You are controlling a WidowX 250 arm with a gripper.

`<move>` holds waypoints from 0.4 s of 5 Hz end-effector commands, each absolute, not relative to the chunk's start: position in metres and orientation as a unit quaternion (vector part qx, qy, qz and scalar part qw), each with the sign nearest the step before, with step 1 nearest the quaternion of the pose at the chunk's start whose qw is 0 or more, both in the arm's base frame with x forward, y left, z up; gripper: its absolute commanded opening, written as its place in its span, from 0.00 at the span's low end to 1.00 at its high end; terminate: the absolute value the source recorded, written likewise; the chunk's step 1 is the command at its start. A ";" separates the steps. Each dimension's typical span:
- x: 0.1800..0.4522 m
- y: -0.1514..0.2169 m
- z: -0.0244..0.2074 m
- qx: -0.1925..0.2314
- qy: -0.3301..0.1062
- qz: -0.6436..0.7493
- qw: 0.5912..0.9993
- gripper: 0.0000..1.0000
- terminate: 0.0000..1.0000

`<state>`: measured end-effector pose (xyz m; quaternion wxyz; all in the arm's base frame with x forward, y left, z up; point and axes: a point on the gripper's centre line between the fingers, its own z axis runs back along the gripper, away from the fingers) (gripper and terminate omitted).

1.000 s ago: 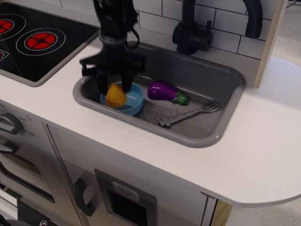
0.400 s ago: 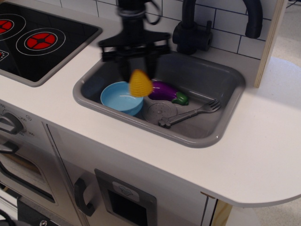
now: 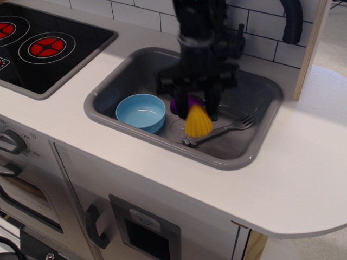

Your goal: Take corn out of bowl sink

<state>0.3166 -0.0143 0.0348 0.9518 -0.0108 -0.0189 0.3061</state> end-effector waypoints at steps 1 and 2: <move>0.308 -0.030 0.016 -0.007 -0.041 0.316 0.948 0.00 0.00; 0.305 -0.035 0.008 -0.014 -0.038 0.317 0.948 0.00 0.00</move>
